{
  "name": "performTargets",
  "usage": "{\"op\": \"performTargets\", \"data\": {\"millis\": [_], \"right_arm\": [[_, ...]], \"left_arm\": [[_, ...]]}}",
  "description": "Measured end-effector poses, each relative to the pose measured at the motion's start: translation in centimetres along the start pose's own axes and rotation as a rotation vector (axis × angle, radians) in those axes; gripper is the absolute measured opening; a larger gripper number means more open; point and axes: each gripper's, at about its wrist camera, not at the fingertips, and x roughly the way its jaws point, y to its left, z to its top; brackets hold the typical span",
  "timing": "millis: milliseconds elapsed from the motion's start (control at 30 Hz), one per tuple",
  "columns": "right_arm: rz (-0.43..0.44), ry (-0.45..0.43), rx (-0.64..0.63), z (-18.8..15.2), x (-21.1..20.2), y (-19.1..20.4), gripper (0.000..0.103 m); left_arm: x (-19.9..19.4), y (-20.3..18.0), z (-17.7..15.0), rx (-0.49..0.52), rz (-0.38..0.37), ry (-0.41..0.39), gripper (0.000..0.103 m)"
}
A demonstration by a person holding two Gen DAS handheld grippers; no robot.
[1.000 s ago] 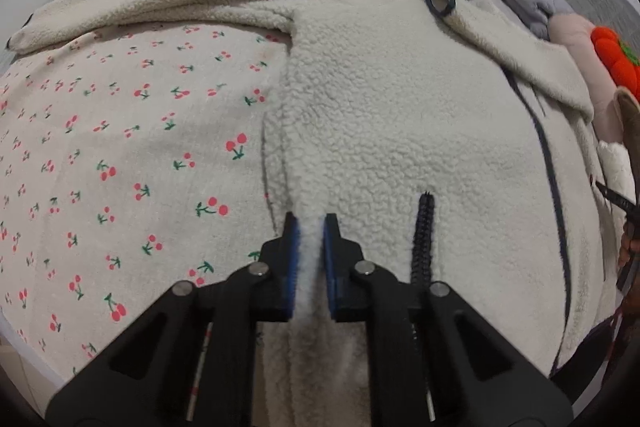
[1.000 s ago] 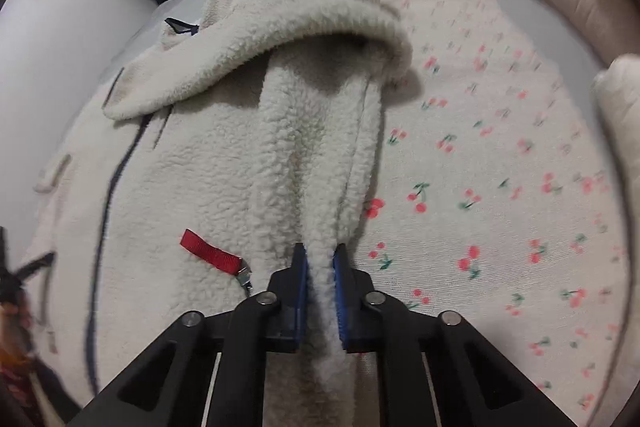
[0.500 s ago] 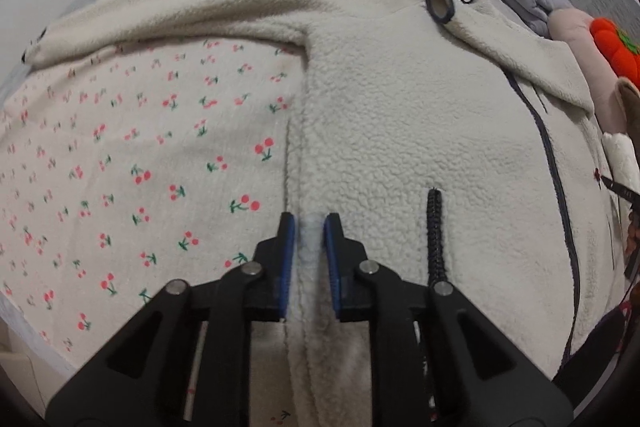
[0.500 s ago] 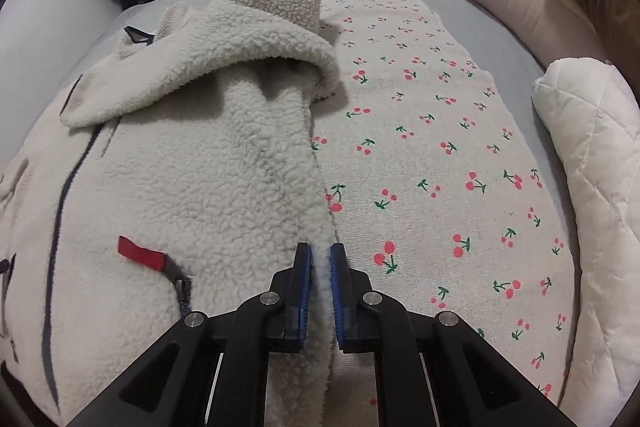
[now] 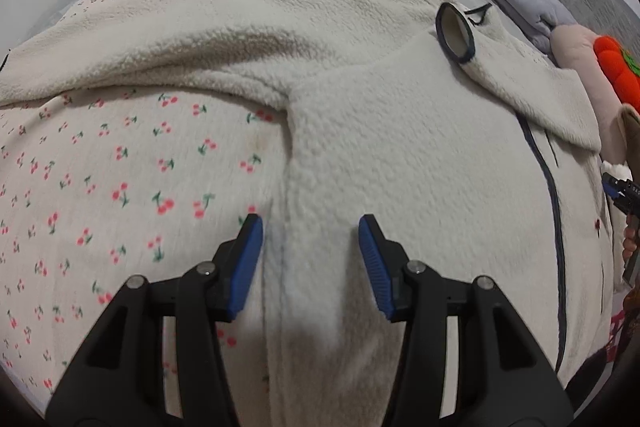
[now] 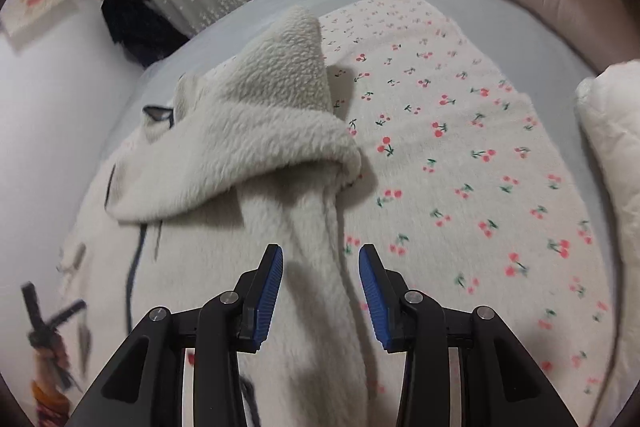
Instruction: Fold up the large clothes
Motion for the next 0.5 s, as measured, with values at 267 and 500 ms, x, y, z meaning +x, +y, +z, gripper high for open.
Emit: {"op": "performTargets", "data": {"millis": [267, 500], "right_arm": [[-0.188, -0.033, -0.144, 0.9, 3.7, 3.4, 0.009], [-0.429, -0.082, -0.077, 1.6, 3.8, -0.9, 0.000]], "left_arm": [[0.5, -0.9, 0.5, 0.049, 0.056, -0.019, 0.013], [1.3, 0.0, -0.2, 0.023, 0.075, -0.034, 0.014]]}}
